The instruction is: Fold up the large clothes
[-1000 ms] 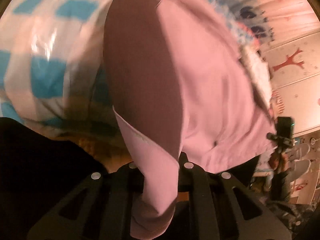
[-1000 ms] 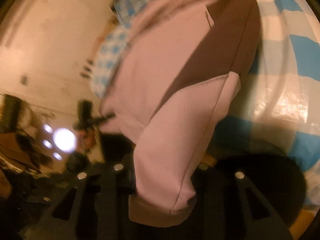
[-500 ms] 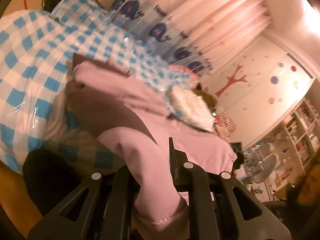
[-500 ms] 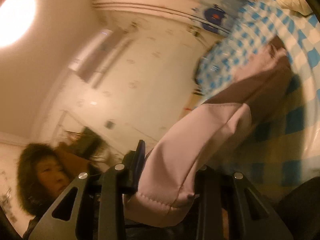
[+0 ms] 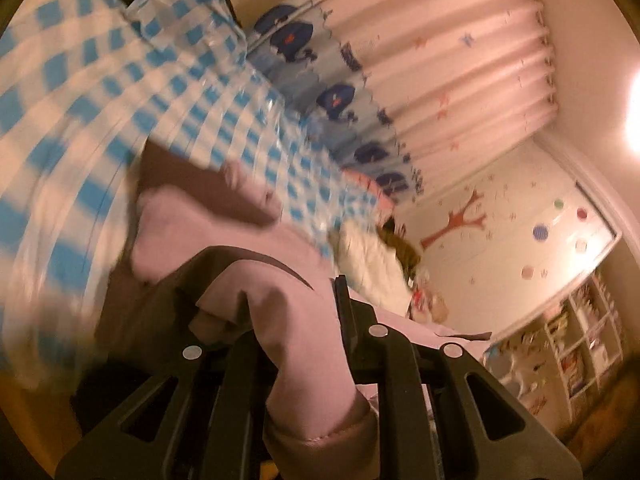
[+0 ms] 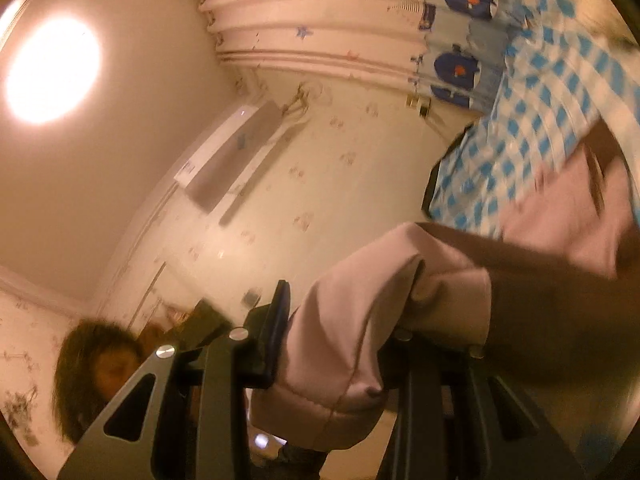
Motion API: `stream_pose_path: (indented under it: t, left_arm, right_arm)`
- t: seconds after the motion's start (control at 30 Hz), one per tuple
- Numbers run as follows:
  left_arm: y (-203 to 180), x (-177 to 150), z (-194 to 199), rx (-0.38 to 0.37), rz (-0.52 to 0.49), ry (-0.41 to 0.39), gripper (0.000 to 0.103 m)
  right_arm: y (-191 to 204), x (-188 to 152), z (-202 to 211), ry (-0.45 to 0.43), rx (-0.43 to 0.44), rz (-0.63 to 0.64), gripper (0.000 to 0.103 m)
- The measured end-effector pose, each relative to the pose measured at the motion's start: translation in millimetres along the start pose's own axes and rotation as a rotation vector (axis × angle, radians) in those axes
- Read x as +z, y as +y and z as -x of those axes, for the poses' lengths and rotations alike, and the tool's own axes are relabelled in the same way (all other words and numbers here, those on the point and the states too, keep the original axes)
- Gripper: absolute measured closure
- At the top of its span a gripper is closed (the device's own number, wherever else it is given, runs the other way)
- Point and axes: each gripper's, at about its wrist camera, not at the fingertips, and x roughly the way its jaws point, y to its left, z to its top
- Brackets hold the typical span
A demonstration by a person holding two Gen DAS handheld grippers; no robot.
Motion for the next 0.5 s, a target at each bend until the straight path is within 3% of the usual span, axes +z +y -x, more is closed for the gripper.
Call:
stream_pose_path:
  t: [0.17, 0.3, 0.4, 0.5]
  left_arm:
    - [23.8, 80.6, -82.4, 0.049, 0.069, -0.037, 0.092]
    - [57.7, 135.5, -157.2, 0.128, 0.109, -0.069, 0.092]
    - [98.5, 158.7, -209.2, 0.218, 0.182, -0.066, 0.091]
    - [156.1, 166.9, -255.5, 0.331, 0.266, -0.002, 0.086]
  right_arm:
    - [-58.1, 83.5, -50.2, -0.083, -0.105, -0.060, 0.070]
    - [-130.8, 138.7, -77.8, -0.152, -0.226, -0.162, 0.070]
    - [-192.0, 166.2, -92.5, -0.179, -0.345, -0.241, 0.070]
    - [-258.8, 178.7, -104.0, -0.168, -0.477, -0.350, 0.063]
